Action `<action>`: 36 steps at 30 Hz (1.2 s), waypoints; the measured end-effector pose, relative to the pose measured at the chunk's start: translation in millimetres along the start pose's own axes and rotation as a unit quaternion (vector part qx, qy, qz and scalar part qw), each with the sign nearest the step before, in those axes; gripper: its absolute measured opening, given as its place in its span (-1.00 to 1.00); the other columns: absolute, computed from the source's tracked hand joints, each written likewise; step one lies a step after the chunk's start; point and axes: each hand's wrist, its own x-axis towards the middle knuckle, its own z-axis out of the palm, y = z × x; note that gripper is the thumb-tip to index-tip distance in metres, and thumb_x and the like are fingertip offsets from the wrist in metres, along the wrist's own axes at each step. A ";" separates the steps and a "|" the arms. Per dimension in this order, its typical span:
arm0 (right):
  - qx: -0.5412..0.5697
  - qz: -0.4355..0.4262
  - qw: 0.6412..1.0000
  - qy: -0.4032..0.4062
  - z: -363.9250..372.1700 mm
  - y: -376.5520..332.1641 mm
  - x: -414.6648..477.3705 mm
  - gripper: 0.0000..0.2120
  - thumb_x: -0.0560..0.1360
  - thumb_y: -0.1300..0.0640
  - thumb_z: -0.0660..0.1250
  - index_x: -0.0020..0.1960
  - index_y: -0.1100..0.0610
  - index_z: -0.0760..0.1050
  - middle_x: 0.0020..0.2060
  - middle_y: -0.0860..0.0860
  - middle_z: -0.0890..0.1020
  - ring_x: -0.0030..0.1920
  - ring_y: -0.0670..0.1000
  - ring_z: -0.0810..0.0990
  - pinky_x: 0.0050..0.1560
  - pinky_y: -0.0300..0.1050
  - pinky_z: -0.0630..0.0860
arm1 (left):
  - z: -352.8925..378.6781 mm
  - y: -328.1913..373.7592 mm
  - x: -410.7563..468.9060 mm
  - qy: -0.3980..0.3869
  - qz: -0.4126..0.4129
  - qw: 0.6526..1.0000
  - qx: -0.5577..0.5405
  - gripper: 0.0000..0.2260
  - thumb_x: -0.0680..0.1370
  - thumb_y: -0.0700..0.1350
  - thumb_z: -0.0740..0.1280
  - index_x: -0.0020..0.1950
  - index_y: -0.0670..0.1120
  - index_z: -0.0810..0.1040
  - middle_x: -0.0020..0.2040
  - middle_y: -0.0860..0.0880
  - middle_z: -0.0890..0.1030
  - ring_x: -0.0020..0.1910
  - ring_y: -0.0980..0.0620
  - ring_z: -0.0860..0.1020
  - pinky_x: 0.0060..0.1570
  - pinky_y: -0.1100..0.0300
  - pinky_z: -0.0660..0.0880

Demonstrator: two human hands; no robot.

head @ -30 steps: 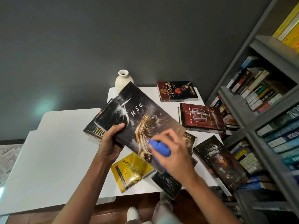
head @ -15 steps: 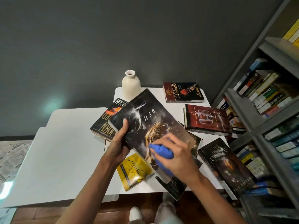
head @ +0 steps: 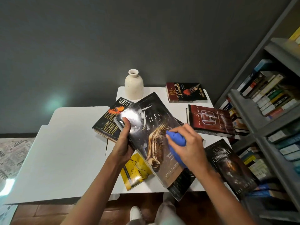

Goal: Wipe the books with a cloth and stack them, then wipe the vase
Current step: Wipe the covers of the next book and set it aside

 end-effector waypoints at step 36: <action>0.041 -0.101 0.989 -0.103 12.4 -27.1 -25.1 -0.76 0.39 0.05 0.41 0.04 0.07 0.53 -0.10 -0.04 0.50 -0.21 -0.09 0.53 -0.25 -0.31 0.58 | -5.4 3.5 1.4 -0.042 0.011 0.999 -0.031 -0.11 0.12 0.31 0.59 0.32 -0.12 0.53 0.29 -0.18 0.57 0.22 -0.10 0.57 0.26 -0.07 0.48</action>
